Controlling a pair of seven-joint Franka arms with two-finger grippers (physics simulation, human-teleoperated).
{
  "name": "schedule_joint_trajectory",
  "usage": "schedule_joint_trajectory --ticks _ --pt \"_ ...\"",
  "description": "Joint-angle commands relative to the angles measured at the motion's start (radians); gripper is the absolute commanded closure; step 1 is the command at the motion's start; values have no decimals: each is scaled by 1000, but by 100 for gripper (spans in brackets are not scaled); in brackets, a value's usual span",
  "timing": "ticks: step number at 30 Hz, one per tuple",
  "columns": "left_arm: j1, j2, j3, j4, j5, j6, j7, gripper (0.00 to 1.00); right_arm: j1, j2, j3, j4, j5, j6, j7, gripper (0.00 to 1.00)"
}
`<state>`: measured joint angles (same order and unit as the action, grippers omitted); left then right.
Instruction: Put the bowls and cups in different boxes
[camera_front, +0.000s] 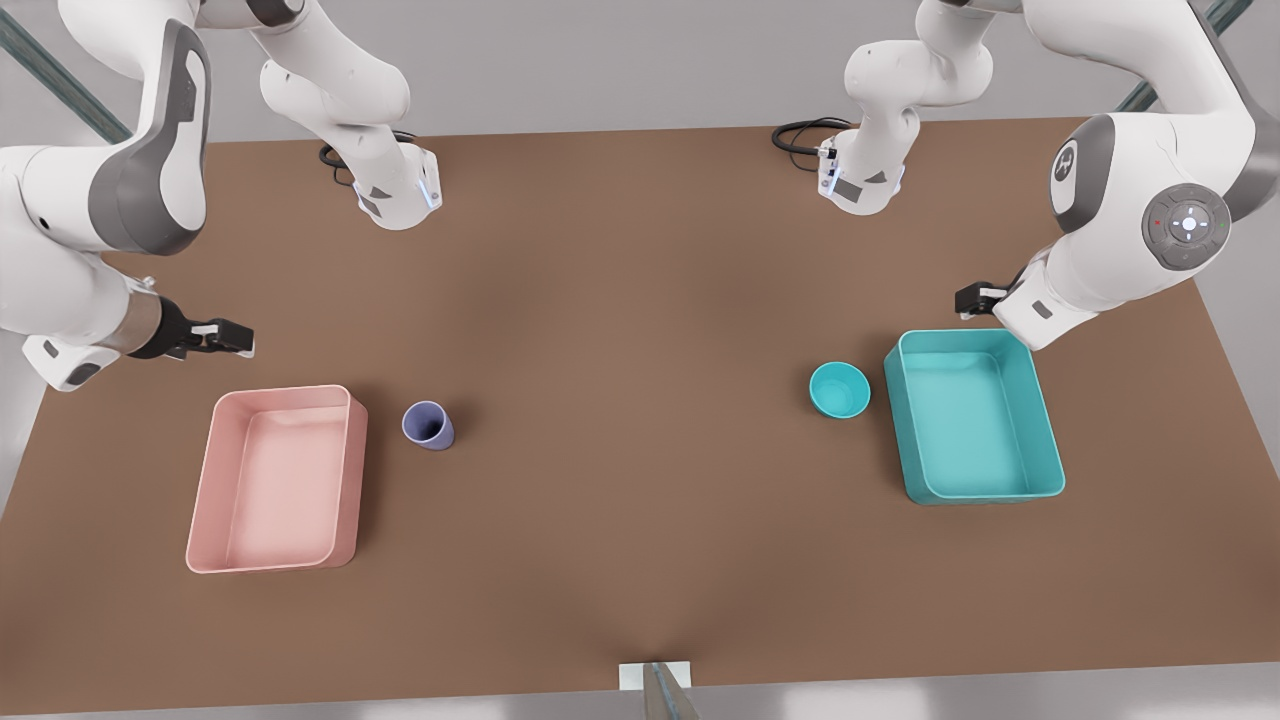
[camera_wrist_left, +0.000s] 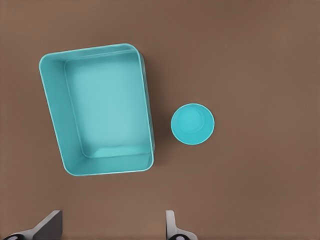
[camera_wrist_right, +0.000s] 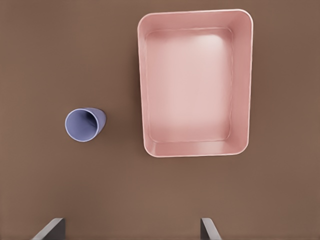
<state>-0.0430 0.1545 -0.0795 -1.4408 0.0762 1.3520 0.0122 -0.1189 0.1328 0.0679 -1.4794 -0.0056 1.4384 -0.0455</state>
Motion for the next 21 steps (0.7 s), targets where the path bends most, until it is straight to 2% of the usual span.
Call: schedule_joint_trajectory --ticks 1,3,4,6,10,13,18,21 --pt "0 -1 0 0 1 3 15 0 -1 1 1 4 -1 -1 4 0" --pt "-1 2 0 -1 1 6 14 0 1 34 7 -1 3 8 7 0" --pt "-52 13 0 -56 7 55 11 0 19 76 12 1 -2 22 4 0" --pt "-126 115 -37 -95 103 130 -34 0 99 139 12 -5 -1 114 24 0" --pt "-201 165 -37 -406 165 659 -70 0 173 209 12 -97 -1 338 171 0" --pt "-210 188 -39 -510 215 866 -77 0 173 197 12 -243 -1 526 174 0" --pt "-287 223 -45 -529 215 989 -170 0 185 189 10 -413 -1 781 197 0" --pt "-294 237 -43 -578 214 983 -176 0 197 192 10 -479 -4 884 217 0"
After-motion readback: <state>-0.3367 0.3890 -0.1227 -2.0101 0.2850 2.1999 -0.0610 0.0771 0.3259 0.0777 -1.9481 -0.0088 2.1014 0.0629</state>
